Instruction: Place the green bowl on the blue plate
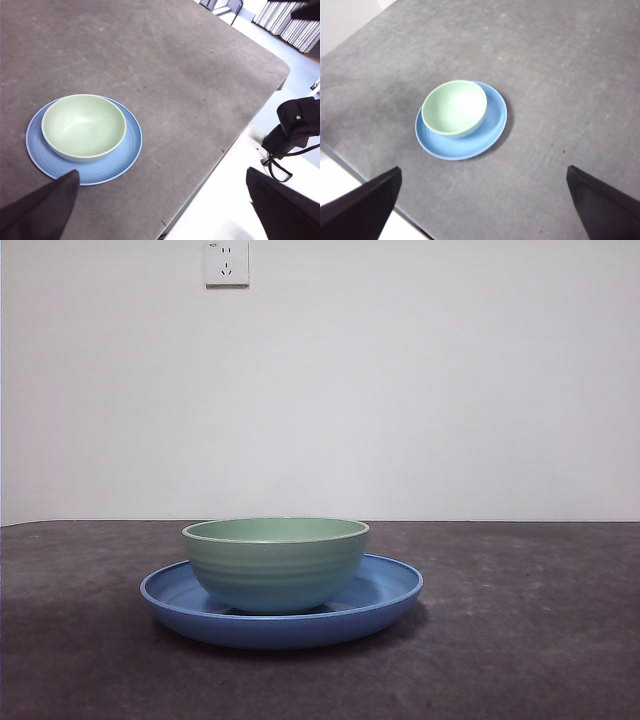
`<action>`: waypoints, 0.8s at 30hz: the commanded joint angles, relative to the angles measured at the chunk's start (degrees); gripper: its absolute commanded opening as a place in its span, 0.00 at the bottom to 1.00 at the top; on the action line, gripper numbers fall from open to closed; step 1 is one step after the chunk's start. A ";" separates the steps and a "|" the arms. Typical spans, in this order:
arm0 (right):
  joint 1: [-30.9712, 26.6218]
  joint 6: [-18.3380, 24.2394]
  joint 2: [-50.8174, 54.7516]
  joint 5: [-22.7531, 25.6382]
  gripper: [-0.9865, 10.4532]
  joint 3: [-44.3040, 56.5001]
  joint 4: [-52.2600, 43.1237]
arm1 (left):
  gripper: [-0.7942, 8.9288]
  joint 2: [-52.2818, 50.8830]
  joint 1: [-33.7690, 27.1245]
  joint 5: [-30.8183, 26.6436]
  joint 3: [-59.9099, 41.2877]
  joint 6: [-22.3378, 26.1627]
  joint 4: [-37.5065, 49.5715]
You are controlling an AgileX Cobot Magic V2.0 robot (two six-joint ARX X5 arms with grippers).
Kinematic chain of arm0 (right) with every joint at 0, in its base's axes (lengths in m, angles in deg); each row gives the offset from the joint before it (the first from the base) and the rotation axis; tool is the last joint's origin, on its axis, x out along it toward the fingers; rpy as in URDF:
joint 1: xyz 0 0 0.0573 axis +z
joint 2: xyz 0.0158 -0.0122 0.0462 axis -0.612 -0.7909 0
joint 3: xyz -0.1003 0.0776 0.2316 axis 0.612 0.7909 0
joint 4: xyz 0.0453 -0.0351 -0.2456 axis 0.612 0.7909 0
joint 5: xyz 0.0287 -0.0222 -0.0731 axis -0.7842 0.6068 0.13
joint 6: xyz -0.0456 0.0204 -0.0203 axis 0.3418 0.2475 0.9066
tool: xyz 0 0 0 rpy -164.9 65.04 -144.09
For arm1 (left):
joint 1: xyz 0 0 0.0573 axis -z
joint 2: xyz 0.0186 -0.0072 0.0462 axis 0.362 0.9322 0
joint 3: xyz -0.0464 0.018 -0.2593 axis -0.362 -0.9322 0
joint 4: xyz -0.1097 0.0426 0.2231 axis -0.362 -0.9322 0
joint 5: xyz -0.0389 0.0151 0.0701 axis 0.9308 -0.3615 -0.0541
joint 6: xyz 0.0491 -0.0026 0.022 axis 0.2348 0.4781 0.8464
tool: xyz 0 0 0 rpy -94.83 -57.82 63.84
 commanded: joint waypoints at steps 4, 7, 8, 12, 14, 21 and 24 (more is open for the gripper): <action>0.37 0.09 5.86 -0.48 0.59 5.05 -0.39 | 0.63 0.31 0.22 0.28 0.59 0.31 0.35; 0.35 -0.59 7.91 -1.75 0.59 7.02 -0.39 | 0.63 0.31 0.22 0.28 0.59 0.28 0.31; 0.37 -1.11 8.31 -1.79 0.59 7.37 -0.42 | 0.63 0.31 0.22 0.28 0.59 0.31 0.31; 0.35 -1.31 8.94 -2.78 0.59 7.56 -0.50 | 0.63 0.31 0.22 0.28 0.59 0.31 0.33; 0.35 -1.31 8.94 -2.71 0.59 7.56 -0.50 | 0.62 0.31 0.22 0.28 0.59 0.31 0.33; 0.35 -1.14 8.94 -3.06 0.12 7.58 -0.59 | 0.11 0.31 0.22 0.28 0.59 0.28 0.26; 0.35 -1.11 8.94 -3.04 0.11 7.58 -0.90 | 0.11 0.28 0.22 0.31 0.59 0.11 0.26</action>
